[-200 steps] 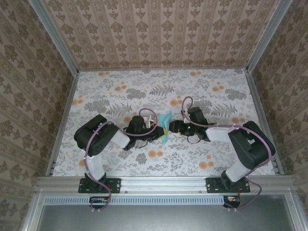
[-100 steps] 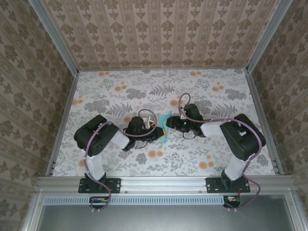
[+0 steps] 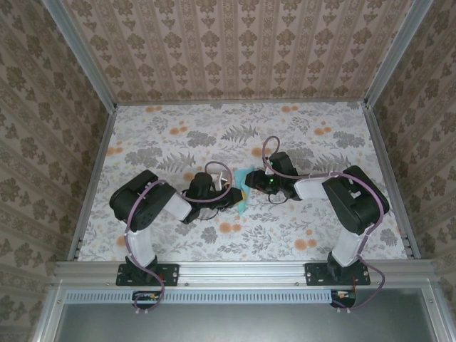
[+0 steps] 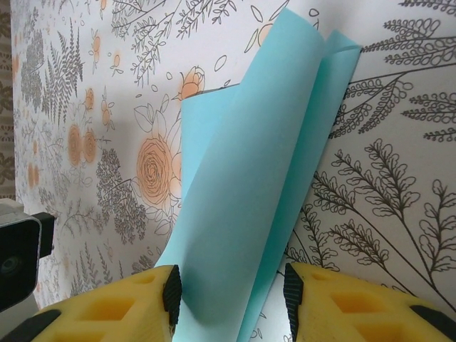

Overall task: Fold a paper plane with a square sheet of paper (fold left side to right side)
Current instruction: Fold the wing for the fifth time at the center of the table.

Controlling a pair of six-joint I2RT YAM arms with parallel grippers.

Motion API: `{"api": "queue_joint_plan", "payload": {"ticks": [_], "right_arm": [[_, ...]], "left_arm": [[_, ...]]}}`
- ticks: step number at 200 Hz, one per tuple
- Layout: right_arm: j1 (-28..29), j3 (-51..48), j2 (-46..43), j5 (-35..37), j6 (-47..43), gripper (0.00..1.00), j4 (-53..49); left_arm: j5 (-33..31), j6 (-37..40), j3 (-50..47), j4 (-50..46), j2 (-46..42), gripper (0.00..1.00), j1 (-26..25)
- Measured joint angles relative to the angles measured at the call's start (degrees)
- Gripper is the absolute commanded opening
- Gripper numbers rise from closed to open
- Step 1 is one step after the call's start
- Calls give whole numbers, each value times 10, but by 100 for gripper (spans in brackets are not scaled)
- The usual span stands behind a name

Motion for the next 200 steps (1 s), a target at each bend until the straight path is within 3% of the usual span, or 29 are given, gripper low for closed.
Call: {"api": "queue_joint_plan", "payload": {"ticks": [83,200], "right_arm": [[0,4,1,0,0,45,-7],[0,5,1,0,0,45,-9]], "left_arm": [[3,19,0,-63,-57,35,35],[31,22,57,-90,-2,36,47]]}}
